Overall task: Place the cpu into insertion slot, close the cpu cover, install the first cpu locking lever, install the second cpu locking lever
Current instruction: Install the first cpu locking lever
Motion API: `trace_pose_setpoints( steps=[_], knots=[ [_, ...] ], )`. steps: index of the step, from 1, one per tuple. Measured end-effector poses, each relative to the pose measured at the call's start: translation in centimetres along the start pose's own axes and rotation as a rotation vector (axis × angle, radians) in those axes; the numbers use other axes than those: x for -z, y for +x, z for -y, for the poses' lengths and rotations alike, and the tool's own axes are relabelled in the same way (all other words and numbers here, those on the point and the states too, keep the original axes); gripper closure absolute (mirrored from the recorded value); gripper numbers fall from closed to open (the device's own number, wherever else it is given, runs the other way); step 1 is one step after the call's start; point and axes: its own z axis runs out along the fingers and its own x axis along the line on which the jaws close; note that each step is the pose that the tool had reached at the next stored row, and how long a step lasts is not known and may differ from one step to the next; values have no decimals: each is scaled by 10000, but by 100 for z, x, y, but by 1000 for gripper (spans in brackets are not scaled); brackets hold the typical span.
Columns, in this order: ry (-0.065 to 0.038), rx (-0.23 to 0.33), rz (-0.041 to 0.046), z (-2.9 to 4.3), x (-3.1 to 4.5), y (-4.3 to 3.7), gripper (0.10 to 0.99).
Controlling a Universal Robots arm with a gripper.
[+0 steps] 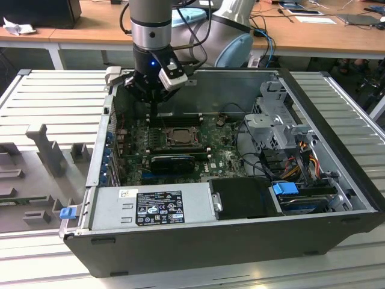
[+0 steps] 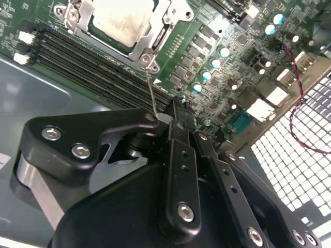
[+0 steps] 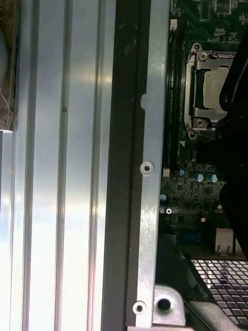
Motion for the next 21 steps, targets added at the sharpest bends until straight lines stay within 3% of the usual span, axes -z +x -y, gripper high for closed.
trace_pose_setpoints(
  steps=[21],
  knots=[
    [0,0,0,6,2,-149,980]
  ],
)
